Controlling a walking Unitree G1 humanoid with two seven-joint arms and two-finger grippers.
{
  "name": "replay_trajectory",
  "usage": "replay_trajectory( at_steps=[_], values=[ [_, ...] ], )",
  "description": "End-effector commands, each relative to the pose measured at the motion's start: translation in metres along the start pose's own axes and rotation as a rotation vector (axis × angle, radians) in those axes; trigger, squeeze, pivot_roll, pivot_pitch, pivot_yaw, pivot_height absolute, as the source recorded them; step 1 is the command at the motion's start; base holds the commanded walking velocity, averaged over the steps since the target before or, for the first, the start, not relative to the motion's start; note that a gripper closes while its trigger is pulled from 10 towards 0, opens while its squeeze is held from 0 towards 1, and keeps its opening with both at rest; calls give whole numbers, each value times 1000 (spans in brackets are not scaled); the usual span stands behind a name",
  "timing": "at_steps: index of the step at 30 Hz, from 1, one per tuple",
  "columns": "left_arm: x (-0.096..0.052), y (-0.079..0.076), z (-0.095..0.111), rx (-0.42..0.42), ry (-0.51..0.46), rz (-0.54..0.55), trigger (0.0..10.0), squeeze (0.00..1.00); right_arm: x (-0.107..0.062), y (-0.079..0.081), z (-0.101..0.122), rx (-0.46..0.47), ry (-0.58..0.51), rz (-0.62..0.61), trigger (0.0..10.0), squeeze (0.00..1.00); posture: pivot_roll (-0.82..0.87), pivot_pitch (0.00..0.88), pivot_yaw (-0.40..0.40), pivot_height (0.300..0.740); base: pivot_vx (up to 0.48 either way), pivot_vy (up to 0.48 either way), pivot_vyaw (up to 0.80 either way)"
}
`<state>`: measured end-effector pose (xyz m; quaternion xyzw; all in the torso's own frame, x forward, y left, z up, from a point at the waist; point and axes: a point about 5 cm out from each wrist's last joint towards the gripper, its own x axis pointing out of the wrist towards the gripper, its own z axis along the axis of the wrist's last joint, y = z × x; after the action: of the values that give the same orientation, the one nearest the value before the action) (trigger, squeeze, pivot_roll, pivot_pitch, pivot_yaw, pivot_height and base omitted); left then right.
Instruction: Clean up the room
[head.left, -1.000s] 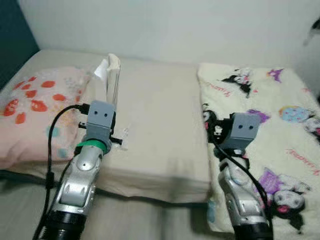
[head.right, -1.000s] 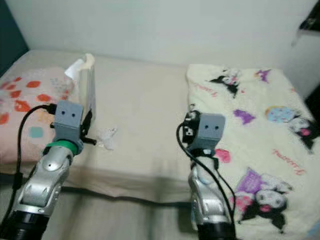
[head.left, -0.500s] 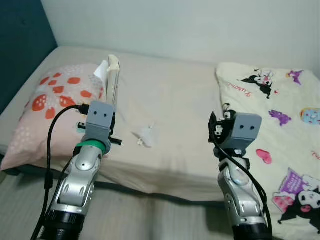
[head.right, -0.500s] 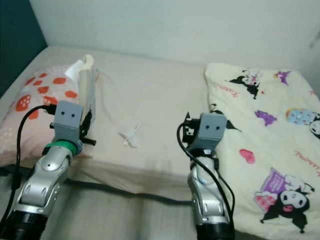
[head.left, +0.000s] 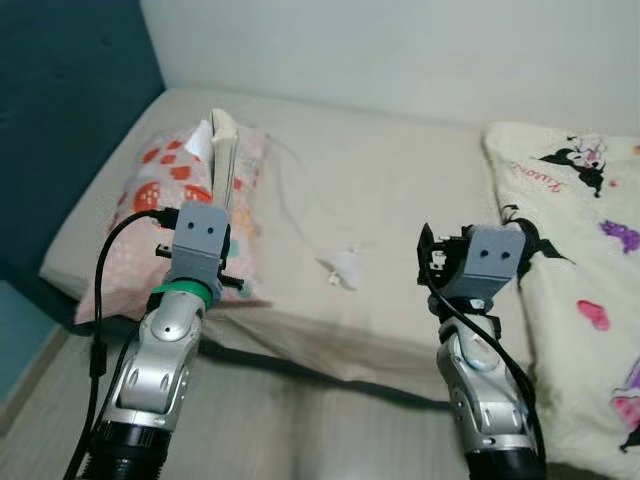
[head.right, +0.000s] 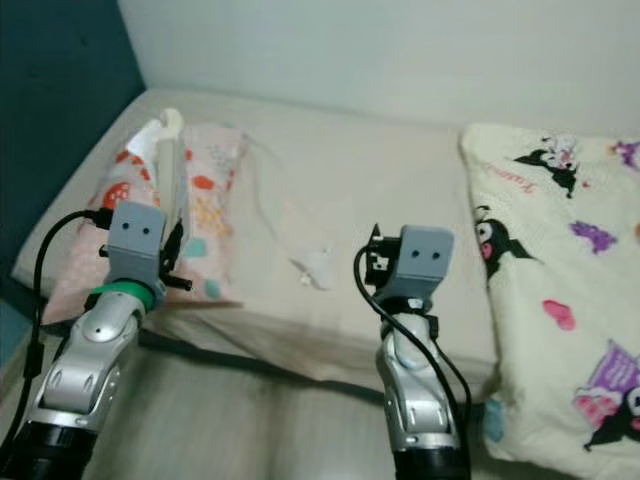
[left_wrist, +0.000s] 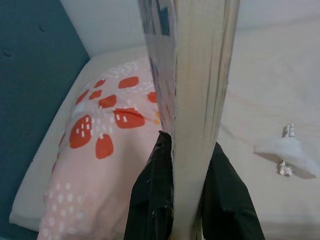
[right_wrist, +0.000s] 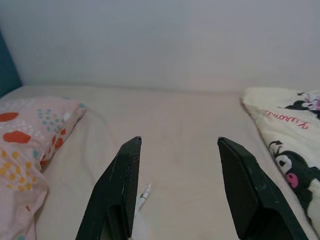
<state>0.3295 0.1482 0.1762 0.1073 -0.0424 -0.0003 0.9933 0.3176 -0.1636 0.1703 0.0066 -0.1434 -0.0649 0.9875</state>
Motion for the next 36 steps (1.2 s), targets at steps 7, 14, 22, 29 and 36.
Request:
replay_trajectory(
  at_steps=[7, 14, 22, 29, 36],
  values=[
    [0, -1, 4, -15, -23, -11, 10000, 0, -4, -3, -4, -11, 19, -13, 10000, 0, -61, 86, 69, 740, 0, 152, 0],
    [1, -1, 5, -7, -28, -16, 10000, 0, -4, -3, -4, -12, 15, -15, 10000, 0, -62, 86, 69, 740, 0, 0, 0],
    [2, -2, 7, 6, -45, -34, 10000, 0, -5, -4, -3, -8, 15, -20, 10000, 0, -69, 85, 71, 740, 147, 0, 0],
    [2, -2, 6, 9, -42, -34, 10000, 0, -5, -5, -5, -11, 31, -20, 10000, 0, -69, 86, 72, 740, 398, 0, -470],
    [3, -3, 4, 0, -25, -31, 10000, 0, -5, -7, -8, -33, 42, -34, 10000, 0, -69, 87, 71, 740, 57, 0, -457]
  ],
)
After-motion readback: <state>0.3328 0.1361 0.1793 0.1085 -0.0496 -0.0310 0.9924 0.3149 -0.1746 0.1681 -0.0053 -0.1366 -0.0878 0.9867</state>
